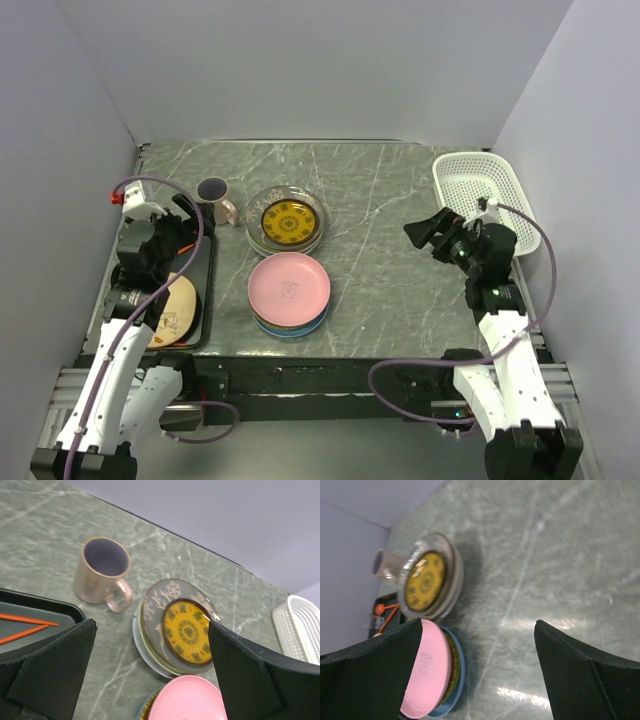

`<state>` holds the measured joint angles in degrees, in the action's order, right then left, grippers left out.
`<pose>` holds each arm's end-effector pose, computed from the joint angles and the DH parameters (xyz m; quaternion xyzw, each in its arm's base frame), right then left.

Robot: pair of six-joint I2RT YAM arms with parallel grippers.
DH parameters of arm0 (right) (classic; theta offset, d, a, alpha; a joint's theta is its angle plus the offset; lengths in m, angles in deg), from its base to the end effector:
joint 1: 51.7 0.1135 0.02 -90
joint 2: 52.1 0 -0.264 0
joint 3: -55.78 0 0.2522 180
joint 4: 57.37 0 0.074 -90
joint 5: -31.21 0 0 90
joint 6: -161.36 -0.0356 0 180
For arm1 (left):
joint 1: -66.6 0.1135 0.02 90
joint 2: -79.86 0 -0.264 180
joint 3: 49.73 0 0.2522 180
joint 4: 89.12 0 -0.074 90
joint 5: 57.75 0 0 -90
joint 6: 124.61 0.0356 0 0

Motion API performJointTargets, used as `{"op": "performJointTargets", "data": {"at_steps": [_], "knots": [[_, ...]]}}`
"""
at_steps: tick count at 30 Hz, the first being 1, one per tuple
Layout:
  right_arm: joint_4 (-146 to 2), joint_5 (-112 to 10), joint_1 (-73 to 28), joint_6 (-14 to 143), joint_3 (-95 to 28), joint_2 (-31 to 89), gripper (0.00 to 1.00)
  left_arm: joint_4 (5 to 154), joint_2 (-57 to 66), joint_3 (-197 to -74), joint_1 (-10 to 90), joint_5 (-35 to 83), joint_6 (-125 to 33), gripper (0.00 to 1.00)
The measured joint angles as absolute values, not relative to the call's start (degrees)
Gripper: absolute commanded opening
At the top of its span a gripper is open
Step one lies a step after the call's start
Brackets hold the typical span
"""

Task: Place the plates into the plastic bin on the countertop
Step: Pick up the plate at the center of the board.

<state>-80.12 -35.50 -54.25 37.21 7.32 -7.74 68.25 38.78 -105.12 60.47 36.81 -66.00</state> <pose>0.1843 0.0059 0.2820 0.1387 0.7922 0.3133 0.5050 0.1730 -0.0157 0.3335 -0.1907 0.7320 -0.1816 0.6284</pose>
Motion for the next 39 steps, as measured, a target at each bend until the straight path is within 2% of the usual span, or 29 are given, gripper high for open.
{"op": "performJointTargets", "data": {"at_steps": [9, 24, 34, 39], "knots": [[-79.8, -29.9, -53.5, 39.5, 7.4, -17.1, 1.0, 67.4, 31.2, -105.1, 60.5, 30.3, -69.1, 0.99], [-85.5, -27.4, -53.3, 42.1, 6.8, -14.2, 1.0, 65.1, 33.6, -102.9, 60.5, 24.2, -73.2, 0.99], [-85.3, -23.1, -53.2, 41.4, 6.1, -11.8, 1.0, 60.3, 27.1, -103.0, 60.5, 13.7, -74.1, 0.99], [-83.1, -21.6, -51.7, 40.3, 8.1, -11.9, 1.0, 58.0, 27.2, -102.7, 60.5, 10.6, -74.8, 0.93]]}}
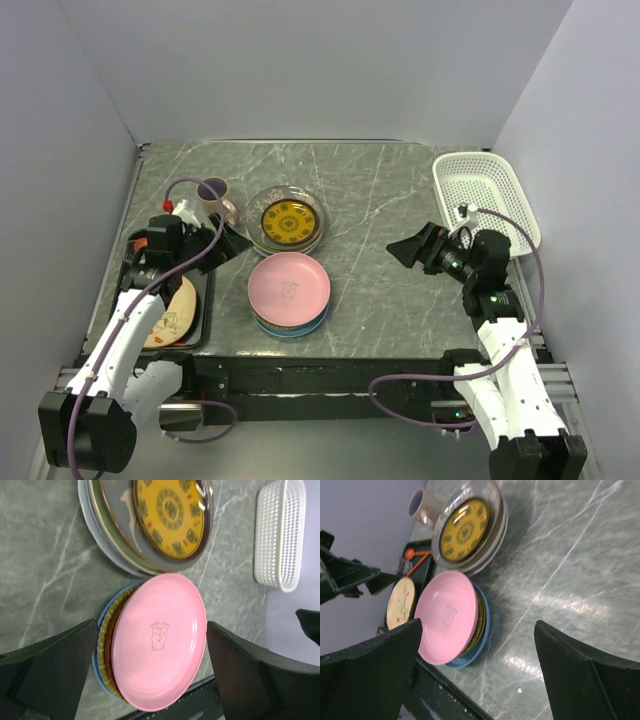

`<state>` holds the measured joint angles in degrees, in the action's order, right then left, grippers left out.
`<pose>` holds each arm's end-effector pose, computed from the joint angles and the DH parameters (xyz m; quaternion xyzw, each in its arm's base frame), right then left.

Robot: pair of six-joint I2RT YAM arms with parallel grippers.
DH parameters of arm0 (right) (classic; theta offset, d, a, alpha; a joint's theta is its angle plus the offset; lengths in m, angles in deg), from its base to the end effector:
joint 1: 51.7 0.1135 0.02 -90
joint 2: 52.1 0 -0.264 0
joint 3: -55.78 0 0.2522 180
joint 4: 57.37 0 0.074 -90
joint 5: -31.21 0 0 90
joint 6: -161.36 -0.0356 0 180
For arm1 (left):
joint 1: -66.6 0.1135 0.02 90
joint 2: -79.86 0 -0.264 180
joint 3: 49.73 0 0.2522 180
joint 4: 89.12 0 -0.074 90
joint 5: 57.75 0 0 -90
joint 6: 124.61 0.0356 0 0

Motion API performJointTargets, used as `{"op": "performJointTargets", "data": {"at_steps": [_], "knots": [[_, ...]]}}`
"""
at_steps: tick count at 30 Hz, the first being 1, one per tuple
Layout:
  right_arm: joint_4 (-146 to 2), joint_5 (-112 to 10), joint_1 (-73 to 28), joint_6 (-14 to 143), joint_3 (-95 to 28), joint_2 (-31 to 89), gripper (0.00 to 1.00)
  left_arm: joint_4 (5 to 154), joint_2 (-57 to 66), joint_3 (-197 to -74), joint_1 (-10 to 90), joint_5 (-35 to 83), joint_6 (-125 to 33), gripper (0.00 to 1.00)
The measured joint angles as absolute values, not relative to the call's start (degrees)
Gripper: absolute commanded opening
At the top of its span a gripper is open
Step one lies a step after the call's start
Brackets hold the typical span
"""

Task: Place the plates into the plastic bin on the countertop
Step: Pick up the plate at the center of the board.

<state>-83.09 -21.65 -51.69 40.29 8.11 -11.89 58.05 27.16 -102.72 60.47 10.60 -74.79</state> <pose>0.1657 0.0215 0.2846 0.0259 0.7901 0.3974 0.4660 0.1999 -0.0347 0.2672 -0.1659 0.8500 -0.3371 0.3693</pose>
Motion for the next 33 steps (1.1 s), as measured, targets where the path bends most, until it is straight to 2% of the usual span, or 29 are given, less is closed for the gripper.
{"op": "performJointTargets", "data": {"at_steps": [4, 8, 17, 21, 25, 33], "knots": [[-81.8, -21.2, -48.1, 39.3, 11.0, -10.8, 1.0, 55.6, 27.1, -102.1, 60.5, 9.4, -74.7, 0.9], [-81.1, -21.4, -43.9, 38.8, 12.6, -8.1, 1.0, 54.1, 26.8, -100.5, 60.2, 8.4, -74.8, 0.79], [-80.0, -22.9, -37.4, 38.3, 13.3, -4.3, 1.0, 51.8, 22.6, -100.2, 55.2, 9.4, -74.9, 0.66], [-79.2, -23.2, -36.8, 38.1, 13.6, -2.9, 1.0, 51.4, 20.4, -100.3, 52.4, 12.0, -75.0, 0.65], [-78.8, -23.2, -36.8, 38.0, 14.3, -2.8, 1.0, 49.7, 19.7, -100.6, 51.5, 14.6, -75.0, 0.54], [-78.0, -23.4, -36.7, 37.8, 14.9, -2.8, 1.0, 49.4, 19.7, -101.5, 51.1, 17.2, -74.8, 0.51]]}}
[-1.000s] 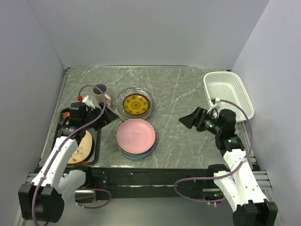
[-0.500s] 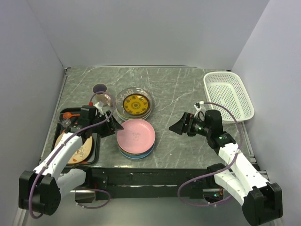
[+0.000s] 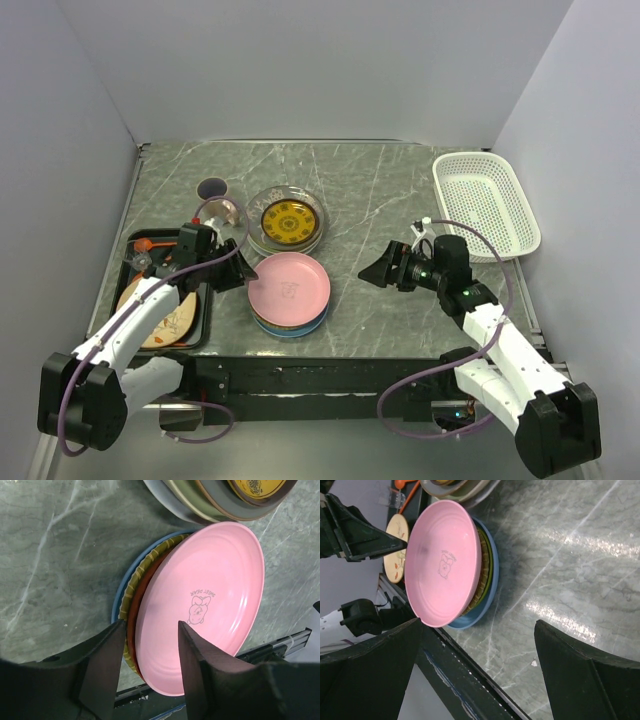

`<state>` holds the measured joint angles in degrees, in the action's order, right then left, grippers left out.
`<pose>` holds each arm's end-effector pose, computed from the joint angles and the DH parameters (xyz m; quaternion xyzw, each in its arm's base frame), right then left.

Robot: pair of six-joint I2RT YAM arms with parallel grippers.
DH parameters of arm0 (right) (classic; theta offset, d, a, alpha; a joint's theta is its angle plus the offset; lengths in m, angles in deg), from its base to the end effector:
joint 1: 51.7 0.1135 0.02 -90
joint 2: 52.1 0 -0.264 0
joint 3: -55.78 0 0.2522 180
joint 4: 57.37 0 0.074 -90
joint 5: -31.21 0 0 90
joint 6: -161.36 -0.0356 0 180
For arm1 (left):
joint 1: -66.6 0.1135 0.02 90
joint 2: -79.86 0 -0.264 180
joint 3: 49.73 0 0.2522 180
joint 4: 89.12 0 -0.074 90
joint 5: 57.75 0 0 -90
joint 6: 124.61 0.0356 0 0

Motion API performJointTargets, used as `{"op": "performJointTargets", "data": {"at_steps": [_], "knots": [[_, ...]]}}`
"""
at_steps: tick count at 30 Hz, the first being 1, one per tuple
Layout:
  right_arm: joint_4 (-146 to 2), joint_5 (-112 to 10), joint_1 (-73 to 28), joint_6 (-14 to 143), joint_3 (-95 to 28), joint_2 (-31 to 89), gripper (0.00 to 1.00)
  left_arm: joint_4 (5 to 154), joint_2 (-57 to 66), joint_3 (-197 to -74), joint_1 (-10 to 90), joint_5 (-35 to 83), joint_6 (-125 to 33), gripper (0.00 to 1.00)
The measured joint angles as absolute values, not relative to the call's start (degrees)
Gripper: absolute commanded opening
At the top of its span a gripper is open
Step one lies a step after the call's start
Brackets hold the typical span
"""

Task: Place the plates into the plastic bin on the countertop
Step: Pick up the plate at the center of the board.

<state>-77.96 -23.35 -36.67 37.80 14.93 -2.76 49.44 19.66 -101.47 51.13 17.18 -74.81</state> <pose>0.1757 0.0685 0.2265 -0.0201 0.8352 0.4378 0.3322 0.1981 -0.0644 0.2226 -0.1555 0.9193 -0.2676 0.2430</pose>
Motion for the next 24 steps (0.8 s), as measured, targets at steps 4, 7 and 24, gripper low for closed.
{"op": "performJointTargets", "data": {"at_steps": [4, 7, 24], "knots": [[-78.0, -23.5, -36.7, 37.8, 15.5, -2.7, 1.0, 49.4, 19.7, -101.5, 50.7, 17.5, -74.8, 0.42], [-78.0, -23.7, -36.7, 37.8, 15.5, -2.7, 1.0, 49.7, 19.5, -101.5, 49.8, 17.7, -74.9, 0.35], [-77.7, -24.7, -36.7, 37.9, 17.1, -1.4, 1.0, 50.3, 15.2, -101.5, 45.5, 20.2, -74.8, 0.15]]}}
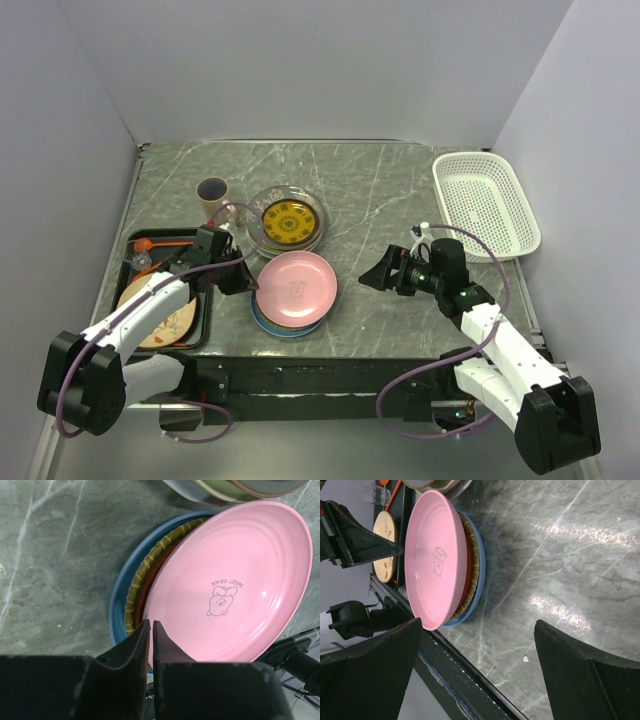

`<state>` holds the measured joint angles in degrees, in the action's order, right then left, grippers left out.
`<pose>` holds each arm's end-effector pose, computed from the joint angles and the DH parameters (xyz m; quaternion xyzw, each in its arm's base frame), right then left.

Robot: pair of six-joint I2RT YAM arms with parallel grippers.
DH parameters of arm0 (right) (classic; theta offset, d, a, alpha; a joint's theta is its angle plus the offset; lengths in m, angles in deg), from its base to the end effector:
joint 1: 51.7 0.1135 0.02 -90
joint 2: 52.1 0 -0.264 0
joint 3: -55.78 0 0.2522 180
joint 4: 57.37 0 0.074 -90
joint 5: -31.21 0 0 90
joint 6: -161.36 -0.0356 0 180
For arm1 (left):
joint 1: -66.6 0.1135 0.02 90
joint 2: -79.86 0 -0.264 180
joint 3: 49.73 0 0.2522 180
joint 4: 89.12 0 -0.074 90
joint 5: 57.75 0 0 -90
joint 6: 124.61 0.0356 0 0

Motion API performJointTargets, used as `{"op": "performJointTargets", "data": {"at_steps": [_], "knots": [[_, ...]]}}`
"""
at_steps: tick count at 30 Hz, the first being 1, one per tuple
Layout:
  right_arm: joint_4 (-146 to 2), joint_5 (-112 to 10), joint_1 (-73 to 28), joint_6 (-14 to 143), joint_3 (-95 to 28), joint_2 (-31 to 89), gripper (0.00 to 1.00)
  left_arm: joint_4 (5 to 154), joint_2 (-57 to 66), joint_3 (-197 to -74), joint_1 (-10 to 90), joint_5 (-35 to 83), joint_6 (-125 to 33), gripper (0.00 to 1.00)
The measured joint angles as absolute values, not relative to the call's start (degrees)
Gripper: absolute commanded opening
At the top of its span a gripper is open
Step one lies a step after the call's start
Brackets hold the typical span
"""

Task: Place the plates into the plastic bin on the countertop
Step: Pick up the plate at the center of the board.

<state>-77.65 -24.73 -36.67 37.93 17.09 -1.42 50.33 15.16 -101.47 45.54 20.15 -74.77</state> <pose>0.1754 0.0677 0.2101 -0.0057 0.8492 0.4233 0.3157 0.2004 -0.0852 0.2081 -0.1241 0.9368 -0.2447 0.2170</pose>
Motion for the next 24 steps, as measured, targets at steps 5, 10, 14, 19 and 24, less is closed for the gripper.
{"op": "performJointTargets", "data": {"at_steps": [5, 10, 14, 19, 24], "knots": [[-77.2, -24.7, -36.7, 38.0, 17.4, -1.3, 1.0, 51.3, 13.9, -101.5, 45.1, 20.2, -74.8, 0.17], [-76.5, -24.7, -36.7, 37.9, 18.4, -1.3, 1.0, 53.2, 12.6, -101.4, 44.5, 20.1, -74.9, 0.15], [-76.1, -24.6, -36.7, 37.7, 19.1, -1.2, 1.0, 54.6, 11.6, -101.2, 43.8, 20.1, -74.9, 0.15], [-74.6, -23.9, -36.7, 37.1, 19.3, -1.0, 1.0, 55.9, 9.9, -101.1, 42.7, 20.1, -75.0, 0.15], [-72.0, -22.9, -36.2, 35.6, 20.7, -1.0, 1.0, 58.0, 8.2, -100.3, 41.7, 20.1, -75.8, 0.14]]}}
